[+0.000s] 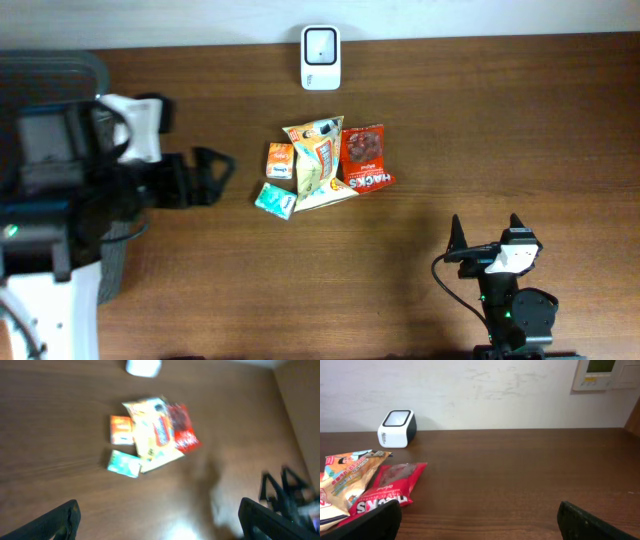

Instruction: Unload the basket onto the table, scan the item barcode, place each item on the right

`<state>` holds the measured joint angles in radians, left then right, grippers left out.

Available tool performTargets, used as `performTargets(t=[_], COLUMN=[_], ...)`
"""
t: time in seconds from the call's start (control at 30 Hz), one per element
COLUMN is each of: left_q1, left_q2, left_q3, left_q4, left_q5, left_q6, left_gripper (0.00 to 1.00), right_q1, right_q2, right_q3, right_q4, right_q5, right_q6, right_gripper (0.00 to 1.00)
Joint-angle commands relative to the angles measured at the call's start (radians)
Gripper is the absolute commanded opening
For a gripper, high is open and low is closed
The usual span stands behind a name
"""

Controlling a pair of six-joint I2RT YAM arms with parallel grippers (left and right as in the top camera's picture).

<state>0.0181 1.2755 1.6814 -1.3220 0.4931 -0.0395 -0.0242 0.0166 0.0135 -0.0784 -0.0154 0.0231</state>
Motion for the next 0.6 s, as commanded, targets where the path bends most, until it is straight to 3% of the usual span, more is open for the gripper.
performTargets(t=[0.0,0.1,0.2,0.43,0.57], left_q1=[-0.222,-0.379,-0.400,-0.391,-0.308], left_q2=[0.110,0.244,0.367,0.484,0.486], left_q3=[0.007,0.007,0.007,0.006,0.006], left_q4=[-0.018,-0.011,0.010,0.009,0.058], left_q5=[-0.181,-0.372,-0.618,-0.633,-0.647], left_q6=[0.063,0.061,-0.127,-0.129,-0.309], left_gripper=[0.99,0.99,0.99,0.99,0.99], right_q1=[0.006,0.006,0.006,0.006,0.006], right_q2=[-0.004,-0.004,-0.004,-0.004,-0.004], right_q3=[-0.008,-0.008,-0.008,-0.008,-0.008], right_q4=[-0.002,-0.002,-0.002,-0.001,0.011], right_q5=[0.005,0.005,0.005,0.005,-0.087], right_q6=[0.004,0.004,0.004,0.004,0.075], right_gripper=[0.98,0.98,0.98,0.98,0.98])
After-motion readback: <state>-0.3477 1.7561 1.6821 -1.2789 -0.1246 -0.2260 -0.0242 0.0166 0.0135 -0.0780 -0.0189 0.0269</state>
